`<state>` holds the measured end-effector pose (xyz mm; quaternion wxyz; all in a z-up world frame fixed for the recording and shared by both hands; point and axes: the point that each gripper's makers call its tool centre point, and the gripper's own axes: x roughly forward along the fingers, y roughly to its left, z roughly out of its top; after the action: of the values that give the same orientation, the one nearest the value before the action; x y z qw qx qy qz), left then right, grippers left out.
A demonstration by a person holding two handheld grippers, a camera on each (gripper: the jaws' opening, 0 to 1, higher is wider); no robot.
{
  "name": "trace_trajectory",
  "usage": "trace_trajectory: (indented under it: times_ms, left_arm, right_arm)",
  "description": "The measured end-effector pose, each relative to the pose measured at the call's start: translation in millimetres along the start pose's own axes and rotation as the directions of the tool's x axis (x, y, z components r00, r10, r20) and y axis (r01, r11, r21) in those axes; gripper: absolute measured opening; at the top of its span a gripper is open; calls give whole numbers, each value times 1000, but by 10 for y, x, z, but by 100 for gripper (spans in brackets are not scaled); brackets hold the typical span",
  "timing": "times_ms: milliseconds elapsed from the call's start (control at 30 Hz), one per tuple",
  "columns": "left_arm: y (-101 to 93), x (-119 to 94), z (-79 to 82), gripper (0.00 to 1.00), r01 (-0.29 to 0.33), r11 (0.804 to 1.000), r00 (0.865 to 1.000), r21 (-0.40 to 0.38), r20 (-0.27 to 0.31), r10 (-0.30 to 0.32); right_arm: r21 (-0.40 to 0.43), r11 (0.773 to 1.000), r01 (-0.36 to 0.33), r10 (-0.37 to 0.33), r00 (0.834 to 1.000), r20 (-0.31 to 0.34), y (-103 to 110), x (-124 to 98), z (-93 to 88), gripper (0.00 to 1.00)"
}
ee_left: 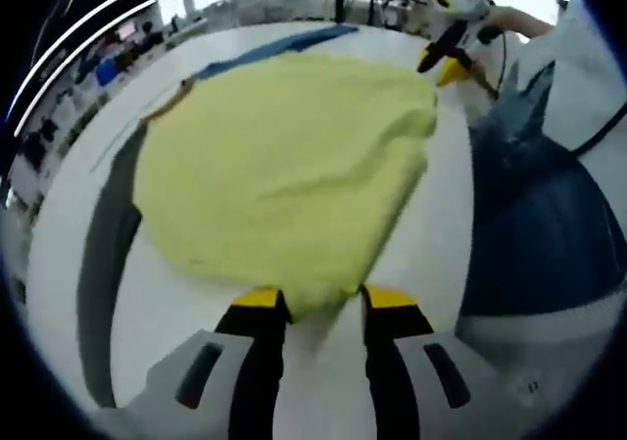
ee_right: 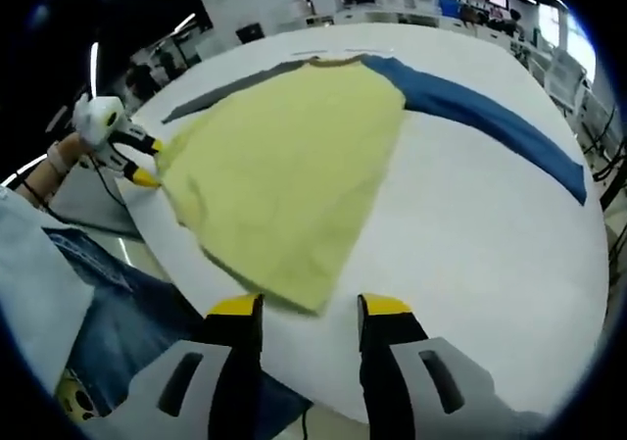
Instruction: Fold the garment on the visible template until the final outline fits inside the template.
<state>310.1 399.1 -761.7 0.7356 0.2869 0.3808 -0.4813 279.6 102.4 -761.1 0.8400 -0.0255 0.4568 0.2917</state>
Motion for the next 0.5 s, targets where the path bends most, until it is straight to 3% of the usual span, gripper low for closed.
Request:
trace_trajectory:
  times_ms: [267, 400, 467, 500]
  left_arm:
    - [-14, 6, -2, 23, 40, 999, 999, -5, -11, -40]
    - [56, -8, -19, 28, 11, 999, 1000, -30, -17, -11]
    - [23, -6, -34, 25, 31, 997, 999, -72, -25, -33]
    - [41, -9, -28, 25, 23, 999, 999, -42, -23, -24]
  right_arm:
    - [4, 1000, -8, 8, 1000, -6, 42, 41, 17, 33]
    - [4, 1000, -10, 10, 1000, -8, 48, 57, 24, 33]
    - [5, 1000, -6, 6, 1000, -8, 44, 58, 25, 32]
    - [7, 1000, -4, 4, 1000, -7, 40, 59, 25, 31]
